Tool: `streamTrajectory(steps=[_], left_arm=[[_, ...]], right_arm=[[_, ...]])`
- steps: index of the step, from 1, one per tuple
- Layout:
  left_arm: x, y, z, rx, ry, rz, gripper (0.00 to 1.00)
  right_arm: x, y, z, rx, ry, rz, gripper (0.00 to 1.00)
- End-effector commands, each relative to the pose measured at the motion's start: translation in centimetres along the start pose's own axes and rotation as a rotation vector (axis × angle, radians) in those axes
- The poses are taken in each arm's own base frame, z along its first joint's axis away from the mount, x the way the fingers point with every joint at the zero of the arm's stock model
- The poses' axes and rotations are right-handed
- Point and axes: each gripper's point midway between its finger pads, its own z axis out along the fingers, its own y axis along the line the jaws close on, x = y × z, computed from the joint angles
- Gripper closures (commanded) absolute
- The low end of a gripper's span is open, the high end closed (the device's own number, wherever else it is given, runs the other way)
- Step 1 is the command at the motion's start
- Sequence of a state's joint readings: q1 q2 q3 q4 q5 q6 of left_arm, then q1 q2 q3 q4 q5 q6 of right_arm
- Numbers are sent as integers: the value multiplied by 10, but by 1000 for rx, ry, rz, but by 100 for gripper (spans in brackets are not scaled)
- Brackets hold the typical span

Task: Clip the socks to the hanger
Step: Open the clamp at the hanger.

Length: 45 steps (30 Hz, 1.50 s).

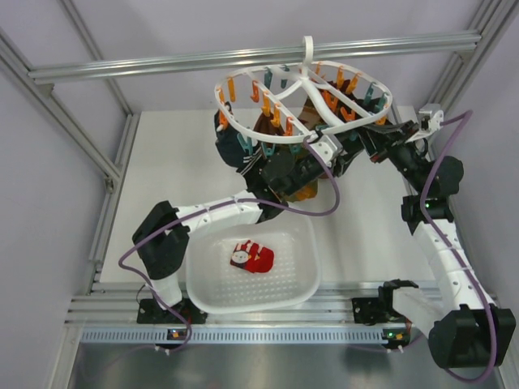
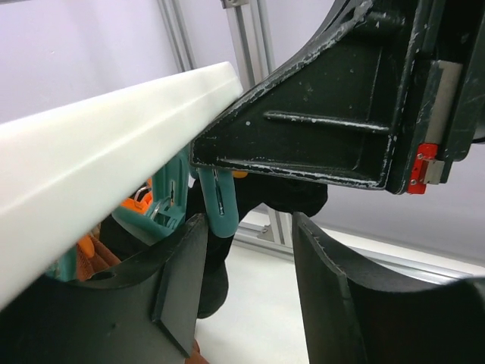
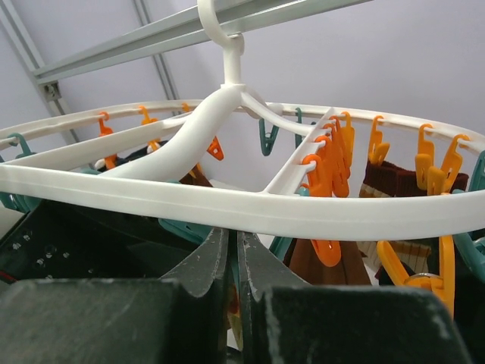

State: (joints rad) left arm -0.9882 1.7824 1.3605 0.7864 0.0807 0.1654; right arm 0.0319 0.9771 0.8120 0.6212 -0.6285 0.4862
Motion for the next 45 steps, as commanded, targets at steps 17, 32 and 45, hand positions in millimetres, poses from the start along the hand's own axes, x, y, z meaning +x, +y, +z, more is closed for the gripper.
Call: streamTrajectory(steps=[17, 32, 45], left_arm=[[-44, 24, 25, -114, -119, 29, 63], [-32, 12, 13, -62, -99, 13, 100], [-38, -9, -4, 48, -58, -65, 39]], right_arm=[[-2, 17, 5, -98, 10, 60, 100], [-11, -6, 9, 6, -68, 39, 67], [-15, -1, 9, -15, -74, 44, 100]])
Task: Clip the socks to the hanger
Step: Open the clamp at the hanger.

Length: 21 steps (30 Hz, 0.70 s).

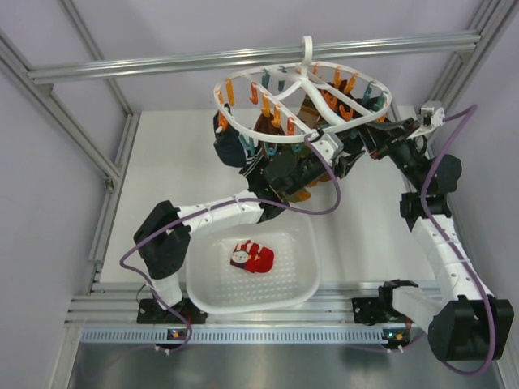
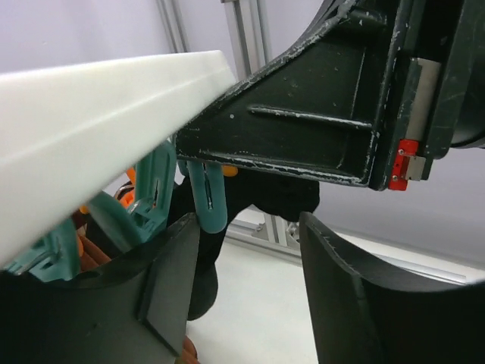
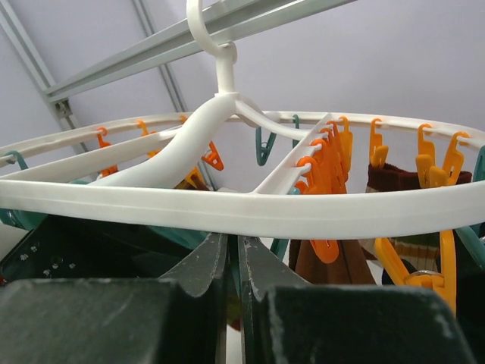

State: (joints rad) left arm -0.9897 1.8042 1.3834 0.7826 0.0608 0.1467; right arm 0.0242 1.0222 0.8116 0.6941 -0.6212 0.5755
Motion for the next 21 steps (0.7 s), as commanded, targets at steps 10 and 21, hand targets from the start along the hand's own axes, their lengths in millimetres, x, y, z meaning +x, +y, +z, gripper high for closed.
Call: streamTrajectory(steps=[10, 21], left_arm=[[-46, -7, -32, 40, -8, -49, 39], [-54, -32, -39, 130, -119, 84, 53]], right_arm=[[-13, 10, 4, -37, -38, 8, 100], [-7, 35, -1, -175, -3, -9, 100]])
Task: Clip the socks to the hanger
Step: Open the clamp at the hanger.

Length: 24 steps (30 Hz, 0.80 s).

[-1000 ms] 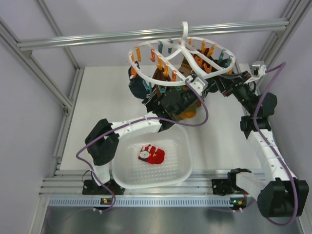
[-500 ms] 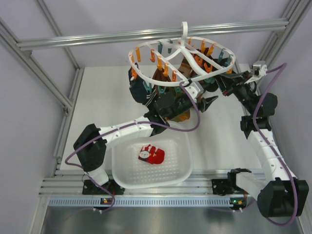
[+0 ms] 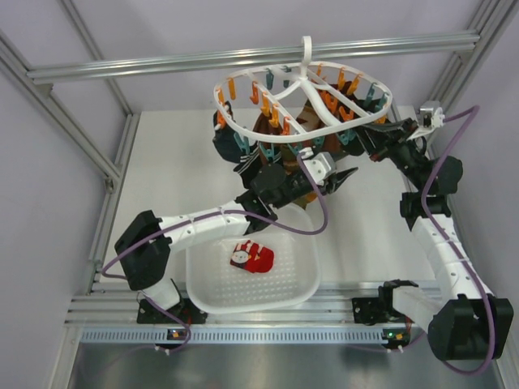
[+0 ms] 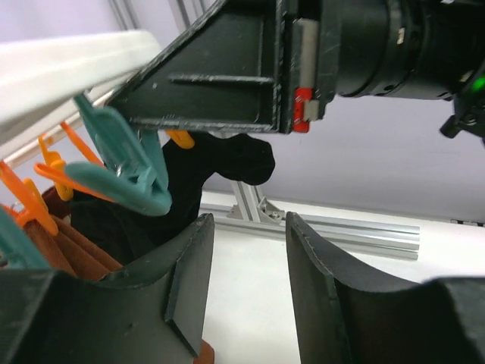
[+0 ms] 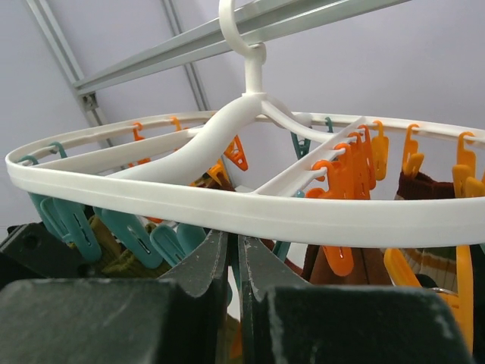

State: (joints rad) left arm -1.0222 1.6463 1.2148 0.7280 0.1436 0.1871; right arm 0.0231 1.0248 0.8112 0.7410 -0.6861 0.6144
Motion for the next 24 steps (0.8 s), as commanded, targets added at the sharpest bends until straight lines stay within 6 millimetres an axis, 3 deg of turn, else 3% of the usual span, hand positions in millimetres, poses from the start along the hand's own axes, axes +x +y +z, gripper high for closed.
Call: streamTrajectory(steps=[1, 5, 6, 8, 9, 10, 12, 24], left_arm=[[-49, -2, -1, 15, -174, 84, 53], [-55, -11, -1, 37, -210, 108, 52], [-61, -8, 2, 21, -221, 114, 52], [-54, 2, 8, -39, -203, 116, 49], [-62, 9, 13, -72, -217, 115, 49], [-53, 21, 17, -135, -191, 109, 48], [-55, 31, 22, -188, -186, 108, 48], [-46, 55, 28, -282, -173, 130, 46]], right_arm=[[-6, 22, 2, -112, -8, -23, 100], [-6, 23, 1, -114, -1, -47, 100], [-6, 24, 0, -119, -1, -56, 100], [-7, 27, -2, -137, -8, -80, 100], [-6, 29, -3, -144, -8, -84, 100], [-5, 29, -3, -144, -8, -88, 100], [-6, 29, -3, -145, -15, -97, 100], [-9, 31, -3, -162, -14, -138, 100]])
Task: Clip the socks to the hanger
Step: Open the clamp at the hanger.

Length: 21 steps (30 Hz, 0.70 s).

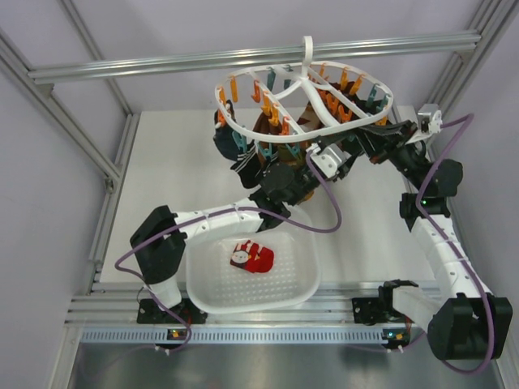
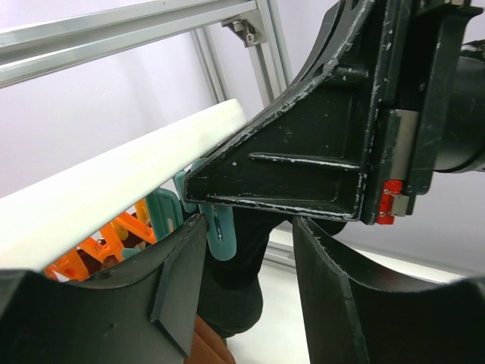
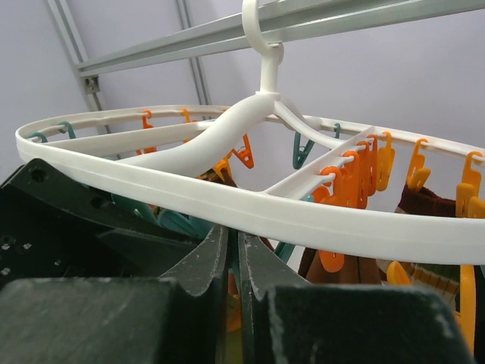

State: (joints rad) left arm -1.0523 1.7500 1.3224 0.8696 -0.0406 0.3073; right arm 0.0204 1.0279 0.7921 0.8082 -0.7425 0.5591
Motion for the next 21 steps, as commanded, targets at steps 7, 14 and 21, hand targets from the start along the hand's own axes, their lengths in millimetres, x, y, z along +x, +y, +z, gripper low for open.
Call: streamTrajectory(steps=[7, 14, 21], left_arm=[[-6, 32, 15, -100, -35, 21, 48], [0, 40, 22, -125, -38, 27, 50], [8, 53, 20, -167, -5, 14, 51]], right_arm=[[-12, 24, 1, -107, -13, -31, 100], [-9, 29, 1, -139, 2, -6, 100], [-11, 29, 0, -134, 0, -3, 100]])
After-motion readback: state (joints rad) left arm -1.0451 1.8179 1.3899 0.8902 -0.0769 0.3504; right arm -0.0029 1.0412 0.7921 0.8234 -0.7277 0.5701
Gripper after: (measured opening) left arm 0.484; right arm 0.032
